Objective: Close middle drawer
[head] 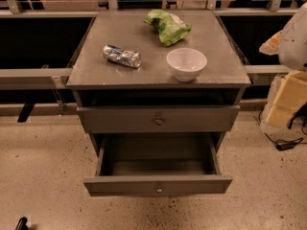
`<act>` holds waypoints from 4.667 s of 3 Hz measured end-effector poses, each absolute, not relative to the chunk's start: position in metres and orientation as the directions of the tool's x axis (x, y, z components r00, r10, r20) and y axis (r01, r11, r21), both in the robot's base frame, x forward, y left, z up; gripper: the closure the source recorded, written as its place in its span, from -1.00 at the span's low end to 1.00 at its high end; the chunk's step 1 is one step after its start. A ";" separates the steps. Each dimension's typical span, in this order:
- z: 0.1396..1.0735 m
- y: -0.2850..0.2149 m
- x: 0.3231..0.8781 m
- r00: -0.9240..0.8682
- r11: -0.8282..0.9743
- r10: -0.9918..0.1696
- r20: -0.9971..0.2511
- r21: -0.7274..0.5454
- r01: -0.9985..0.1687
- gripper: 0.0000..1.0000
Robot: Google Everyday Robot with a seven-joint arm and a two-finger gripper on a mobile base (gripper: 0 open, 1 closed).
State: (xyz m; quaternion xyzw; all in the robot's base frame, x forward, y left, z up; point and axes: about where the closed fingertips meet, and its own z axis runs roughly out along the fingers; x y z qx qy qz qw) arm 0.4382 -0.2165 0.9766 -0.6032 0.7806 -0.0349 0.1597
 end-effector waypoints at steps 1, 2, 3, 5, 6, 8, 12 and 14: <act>0.975 -0.216 0.438 -0.220 0.271 -0.952 -0.214 -0.252 -0.929 -1.00; 0.939 -0.209 0.429 -0.211 0.260 -0.950 -0.231 -0.206 -0.943 -1.00; 0.864 -0.190 0.405 -0.164 0.199 -0.943 -0.289 -0.098 -0.975 -1.00; 0.838 -0.187 0.391 -0.156 0.177 -0.945 -0.287 -0.049 -0.983 -1.00; 0.773 -0.160 0.407 -0.081 0.060 -0.926 -0.369 0.069 -0.996 -1.00; 0.617 -0.097 0.401 0.105 -0.196 -0.873 -0.476 0.145 -0.970 -1.00; 0.557 -0.108 0.411 0.065 -0.056 -0.917 -0.393 -0.036 -0.998 -1.00; 0.555 -0.110 0.421 0.065 -0.012 -0.918 -0.391 -0.138 -0.990 -1.00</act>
Offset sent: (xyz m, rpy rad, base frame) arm -0.0578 0.0359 -0.2075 0.1650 0.2471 0.1075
